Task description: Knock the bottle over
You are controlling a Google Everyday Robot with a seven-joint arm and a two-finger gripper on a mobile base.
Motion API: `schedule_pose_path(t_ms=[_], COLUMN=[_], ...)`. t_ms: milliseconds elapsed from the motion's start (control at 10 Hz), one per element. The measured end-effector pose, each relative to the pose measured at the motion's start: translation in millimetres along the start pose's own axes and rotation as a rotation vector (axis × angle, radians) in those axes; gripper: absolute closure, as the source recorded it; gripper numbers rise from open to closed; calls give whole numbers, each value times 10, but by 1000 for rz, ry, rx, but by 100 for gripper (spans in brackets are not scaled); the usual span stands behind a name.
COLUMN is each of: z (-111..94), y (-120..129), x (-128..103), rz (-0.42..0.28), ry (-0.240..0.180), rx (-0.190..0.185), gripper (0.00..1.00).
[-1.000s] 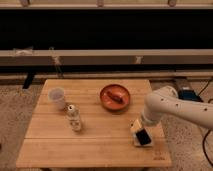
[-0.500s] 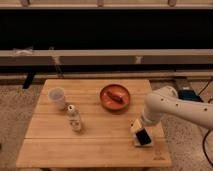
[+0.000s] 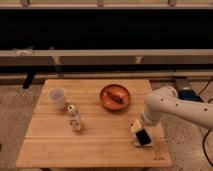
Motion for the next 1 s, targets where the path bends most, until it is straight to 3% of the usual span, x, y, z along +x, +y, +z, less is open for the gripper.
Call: schedule_pose_path(t_ms=[700, 1000], z=[-8, -220], y=[1, 185], x=[-2, -108], rz=[0, -43], ry=[0, -1], rx=[7, 28], gripper=[20, 20])
